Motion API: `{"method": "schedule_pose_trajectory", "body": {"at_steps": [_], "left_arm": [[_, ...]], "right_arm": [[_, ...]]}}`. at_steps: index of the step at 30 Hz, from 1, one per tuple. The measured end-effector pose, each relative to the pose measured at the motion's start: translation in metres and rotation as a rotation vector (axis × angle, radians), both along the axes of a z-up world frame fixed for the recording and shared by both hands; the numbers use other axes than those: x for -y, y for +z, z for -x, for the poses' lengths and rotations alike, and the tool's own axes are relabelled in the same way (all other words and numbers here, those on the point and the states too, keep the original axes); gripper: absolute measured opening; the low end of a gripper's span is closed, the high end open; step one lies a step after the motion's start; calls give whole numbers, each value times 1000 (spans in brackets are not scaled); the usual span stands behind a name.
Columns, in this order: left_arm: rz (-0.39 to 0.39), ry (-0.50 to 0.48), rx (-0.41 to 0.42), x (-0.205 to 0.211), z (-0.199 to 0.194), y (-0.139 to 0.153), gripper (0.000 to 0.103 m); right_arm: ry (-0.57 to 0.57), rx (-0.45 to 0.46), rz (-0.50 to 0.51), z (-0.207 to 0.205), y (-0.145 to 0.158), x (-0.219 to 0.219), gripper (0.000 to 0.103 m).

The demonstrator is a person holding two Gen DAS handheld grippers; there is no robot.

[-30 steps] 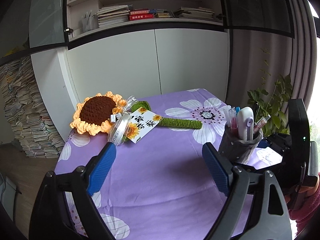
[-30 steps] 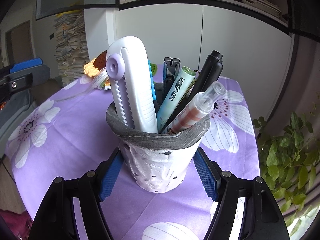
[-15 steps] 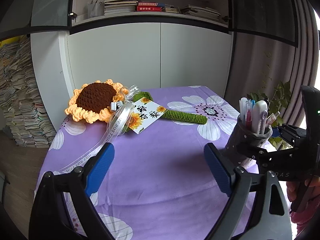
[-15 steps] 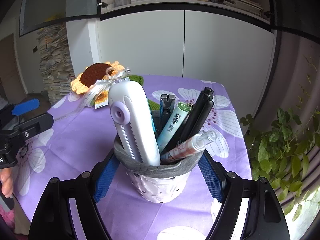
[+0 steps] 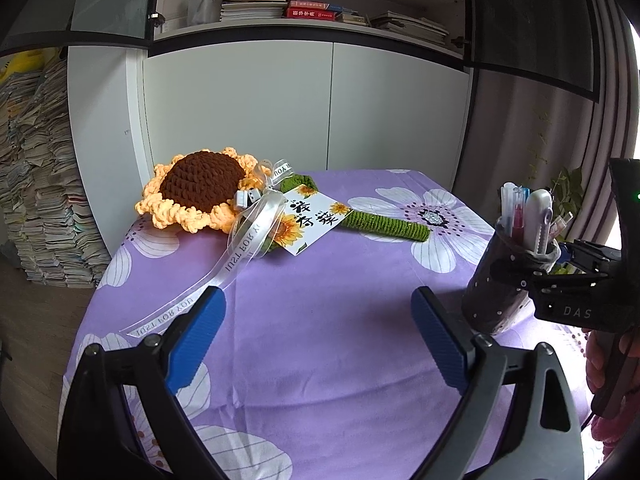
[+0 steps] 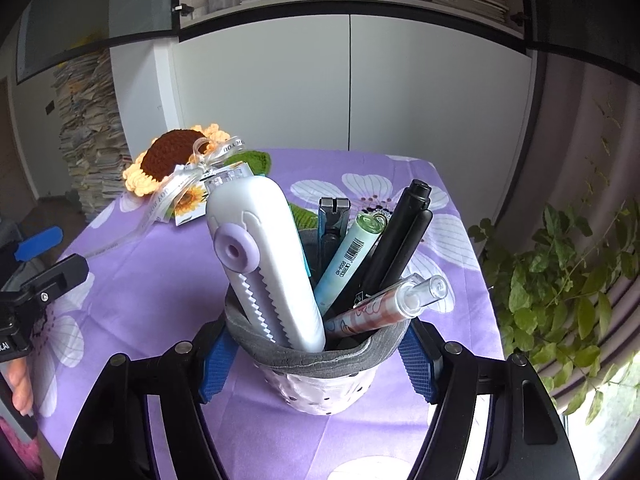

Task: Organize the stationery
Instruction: 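Carry the filled cup with the right tool toward the sunflower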

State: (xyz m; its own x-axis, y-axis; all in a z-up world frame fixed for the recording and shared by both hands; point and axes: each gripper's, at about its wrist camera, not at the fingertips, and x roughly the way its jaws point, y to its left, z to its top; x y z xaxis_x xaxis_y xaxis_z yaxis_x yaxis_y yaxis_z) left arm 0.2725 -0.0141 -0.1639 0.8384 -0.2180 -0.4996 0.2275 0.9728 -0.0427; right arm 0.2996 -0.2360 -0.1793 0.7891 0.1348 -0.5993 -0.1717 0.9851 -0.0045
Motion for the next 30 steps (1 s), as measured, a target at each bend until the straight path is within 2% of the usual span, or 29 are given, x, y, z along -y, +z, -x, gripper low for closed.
{"method": "schedule_pose_trajectory", "body": {"at_steps": [7,11,20,27,30], "left_arm": [[-3,0,0,-9,0,-4,93],[3,21,-4,-21,-3,-5,93],[16,70,-11,-46,-8,-8,94],[23,69,-14,-52,-12,-12,94],[22,64,-14,-53,-13,-14,94]], "right_arm": [[9,21,-48,1,11,-10,73],[45,45,3,-5,16,-33,73],[132,45,40,-32,16,-84,73],[136,26,60,-48,18,-101,73],[141,-1,36,-53,15,-103,73]]}}
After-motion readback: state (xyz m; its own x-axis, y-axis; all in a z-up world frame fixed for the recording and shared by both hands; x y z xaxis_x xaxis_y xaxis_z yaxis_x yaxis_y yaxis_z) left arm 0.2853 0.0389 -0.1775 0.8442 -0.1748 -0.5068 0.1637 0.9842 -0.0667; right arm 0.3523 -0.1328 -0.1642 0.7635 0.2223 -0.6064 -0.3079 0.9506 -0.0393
